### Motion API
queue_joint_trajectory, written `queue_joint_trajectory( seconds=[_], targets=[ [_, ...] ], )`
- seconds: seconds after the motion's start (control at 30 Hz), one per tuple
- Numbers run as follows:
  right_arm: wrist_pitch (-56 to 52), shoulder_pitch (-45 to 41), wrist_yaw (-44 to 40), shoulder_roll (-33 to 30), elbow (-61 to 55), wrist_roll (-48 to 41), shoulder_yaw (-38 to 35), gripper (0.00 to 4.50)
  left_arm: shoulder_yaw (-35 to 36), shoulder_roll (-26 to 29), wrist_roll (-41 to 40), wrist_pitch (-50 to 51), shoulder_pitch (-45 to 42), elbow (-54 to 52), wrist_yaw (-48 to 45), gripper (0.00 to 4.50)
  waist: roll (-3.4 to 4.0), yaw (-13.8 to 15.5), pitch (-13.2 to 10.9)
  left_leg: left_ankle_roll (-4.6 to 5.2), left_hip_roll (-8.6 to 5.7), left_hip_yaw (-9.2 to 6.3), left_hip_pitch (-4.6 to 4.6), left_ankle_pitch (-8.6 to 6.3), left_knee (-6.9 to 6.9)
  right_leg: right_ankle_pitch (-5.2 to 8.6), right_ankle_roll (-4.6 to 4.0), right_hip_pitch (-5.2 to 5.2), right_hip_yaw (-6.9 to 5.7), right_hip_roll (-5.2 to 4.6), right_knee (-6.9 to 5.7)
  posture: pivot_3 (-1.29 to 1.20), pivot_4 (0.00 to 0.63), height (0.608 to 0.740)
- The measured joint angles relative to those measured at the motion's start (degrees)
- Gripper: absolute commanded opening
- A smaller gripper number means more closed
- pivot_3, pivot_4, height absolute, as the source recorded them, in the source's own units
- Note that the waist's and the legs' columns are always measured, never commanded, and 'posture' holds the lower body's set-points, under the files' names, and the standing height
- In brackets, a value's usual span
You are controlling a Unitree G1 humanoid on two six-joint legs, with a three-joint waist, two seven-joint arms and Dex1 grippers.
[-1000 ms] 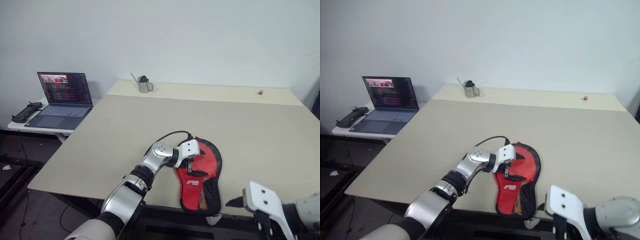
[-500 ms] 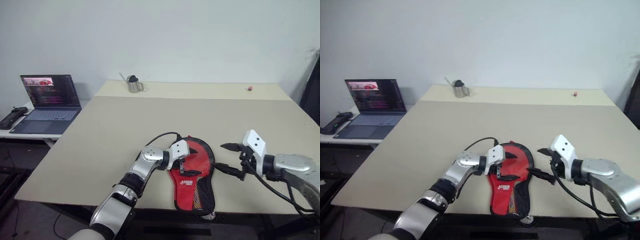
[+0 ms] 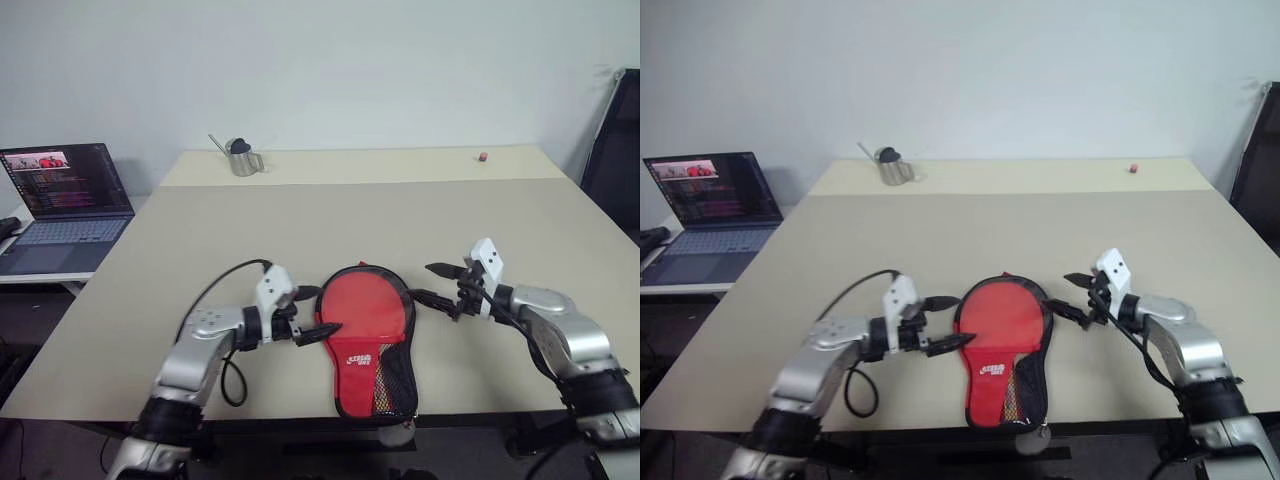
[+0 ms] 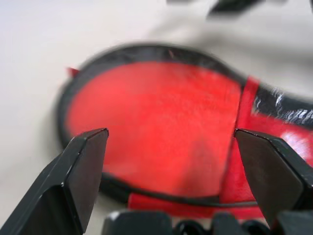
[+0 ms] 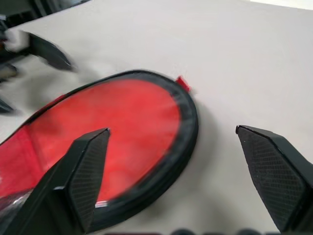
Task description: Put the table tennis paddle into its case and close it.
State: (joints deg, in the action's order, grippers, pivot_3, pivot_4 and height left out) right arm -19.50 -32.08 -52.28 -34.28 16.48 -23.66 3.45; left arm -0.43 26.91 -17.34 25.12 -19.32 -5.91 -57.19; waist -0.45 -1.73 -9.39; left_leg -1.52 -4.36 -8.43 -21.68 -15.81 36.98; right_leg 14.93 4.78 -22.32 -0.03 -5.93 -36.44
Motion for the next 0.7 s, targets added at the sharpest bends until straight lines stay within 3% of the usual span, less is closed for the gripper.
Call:
queue_joint_trajectory(
  seconds=[0.17, 0.4, 0.53, 0.7],
  targets=[
    [8.0, -7.4, -2.5, 1.0, 17.1, 4.6, -0.3, 4.45, 5.0, 0.7, -3.1, 5.7, 4.6, -5.5, 6.3, 4.5, -0.02, 0.2, 0.0, -0.06, 0.0, 0.07, -0.04, 0.02, -0.02, 0.0, -0.01, 0.0, -0.01, -0.02, 0.06, 0.0, 0.15, 0.74],
    [16.5, -13.7, -3.6, -1.8, 35.0, 9.2, -2.5, 4.45, 5.0, 0.6, -2.4, 6.7, 5.2, -8.1, 13.2, 4.5, -0.01, 0.2, -0.2, -0.09, 0.01, 0.22, -0.08, 0.02, -0.03, -0.01, -0.02, -0.02, 0.02, -0.05, 0.1, 0.0, 0.15, 0.74],
    [18.4, -14.5, -3.6, -3.5, 37.4, 10.5, -4.3, 4.45, 2.9, 1.8, -0.8, 4.6, 4.6, -7.4, 13.5, 4.5, -0.01, 0.1, -0.2, -0.1, 0.03, 0.38, -0.07, 0.02, -0.04, -0.01, -0.02, -0.02, 0.11, -0.05, 0.11, 0.0, 0.15, 0.74],
    [17.1, -10.3, -5.1, -4.1, 31.3, 10.9, -4.6, 4.45, 1.3, 2.7, 0.8, 1.4, 4.2, -3.9, 12.6, 4.5, 0.0, 0.0, -0.2, -0.1, 0.04, 0.55, -0.02, 0.0, -0.04, -0.01, -0.01, -0.08, 0.32, -0.03, 0.07, 0.0, 0.15, 0.74]
  ],
)
